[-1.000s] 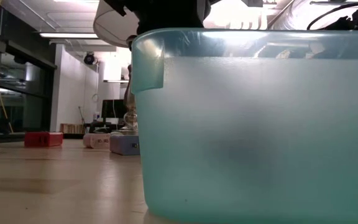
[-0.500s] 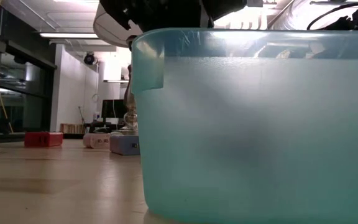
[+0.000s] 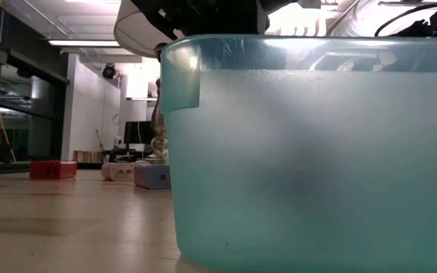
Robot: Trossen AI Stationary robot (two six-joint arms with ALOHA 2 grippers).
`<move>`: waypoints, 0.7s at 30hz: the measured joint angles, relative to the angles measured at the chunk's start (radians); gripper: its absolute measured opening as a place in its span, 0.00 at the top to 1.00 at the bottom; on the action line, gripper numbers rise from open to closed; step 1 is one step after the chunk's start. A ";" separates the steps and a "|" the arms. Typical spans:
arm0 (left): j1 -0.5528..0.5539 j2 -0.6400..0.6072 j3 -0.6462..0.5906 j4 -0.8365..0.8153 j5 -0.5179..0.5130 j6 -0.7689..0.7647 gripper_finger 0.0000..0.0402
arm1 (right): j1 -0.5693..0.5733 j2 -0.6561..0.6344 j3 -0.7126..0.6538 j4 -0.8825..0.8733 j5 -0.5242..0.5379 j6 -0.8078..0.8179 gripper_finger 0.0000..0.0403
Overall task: Pick & Place Office items
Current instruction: Put the red digital clock into the green bin, then put the blue digital clock into the green bin
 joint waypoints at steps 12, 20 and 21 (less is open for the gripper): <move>0.005 -0.130 0.000 -0.121 -0.135 0.108 0.54 | 0.000 0.000 0.000 -0.001 0.000 0.000 0.64; -0.019 -0.249 0.000 -0.367 -0.283 0.008 0.54 | 0.000 0.000 0.000 -0.001 0.001 0.000 0.64; -0.019 -0.261 0.000 -0.396 -0.290 -0.013 0.54 | 0.000 0.000 0.000 -0.001 0.001 0.000 0.64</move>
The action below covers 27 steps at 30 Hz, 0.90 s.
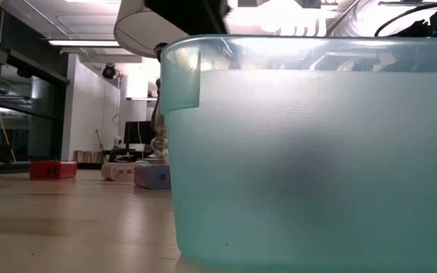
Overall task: Pick & Place Office items
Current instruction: Put the blue digital clock into the green bin
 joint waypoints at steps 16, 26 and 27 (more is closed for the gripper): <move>0.106 -0.252 -0.330 0.181 0.161 -0.155 0.54 | 0.000 0.000 0.000 0.000 0.000 0.000 0.64; 0.135 -0.437 -0.603 0.377 0.164 -0.171 0.54 | 0.000 0.000 0.000 0.000 0.000 0.000 0.64; 0.135 -0.452 -0.622 0.395 0.165 -0.171 0.54 | 0.000 0.000 0.000 0.000 0.000 0.000 0.64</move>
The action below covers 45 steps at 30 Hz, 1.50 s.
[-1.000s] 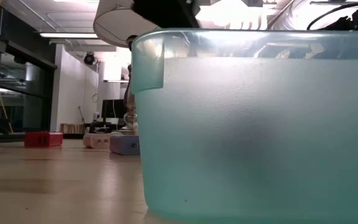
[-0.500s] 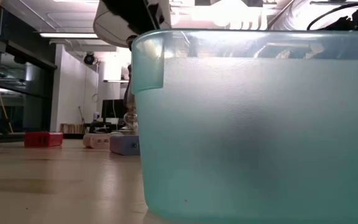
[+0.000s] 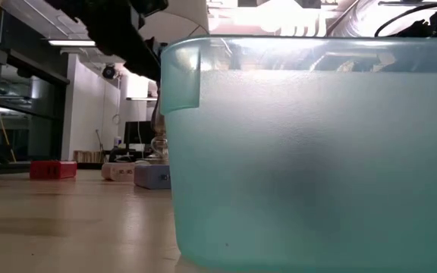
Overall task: Pick & Place Office items
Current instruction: Put the blue digital clock into the green bin
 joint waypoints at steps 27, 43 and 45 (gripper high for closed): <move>0.001 -0.211 -0.261 0.203 0.060 0.011 0.54 | 0.000 0.000 0.000 0.005 0.001 0.000 0.64; 0.006 -0.214 -0.260 0.207 0.058 0.002 0.54 | 0.000 0.000 0.000 0.005 0.000 0.000 0.64; 0.006 -0.214 -0.260 0.208 0.058 0.002 0.54 | 0.000 0.000 0.000 0.005 0.000 0.000 0.64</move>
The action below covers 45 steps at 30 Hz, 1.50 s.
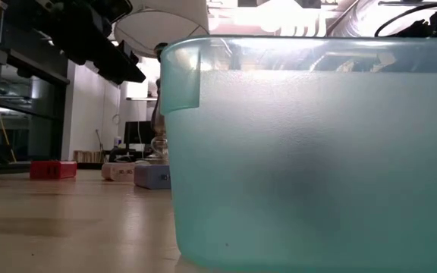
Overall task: Pick & Place Office items
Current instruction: Put the blue digital clock into the green bin
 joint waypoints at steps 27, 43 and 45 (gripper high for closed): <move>0.000 0.001 0.000 0.000 0.000 -0.002 0.54 | 0.000 0.000 0.000 0.001 0.000 0.000 0.64; 0.000 0.001 0.000 0.000 0.000 -0.002 0.54 | 0.000 0.000 0.000 0.070 0.031 -0.003 0.64; 0.000 0.001 0.000 0.000 0.000 -0.002 0.54 | 0.000 0.000 0.000 0.096 0.086 0.029 0.64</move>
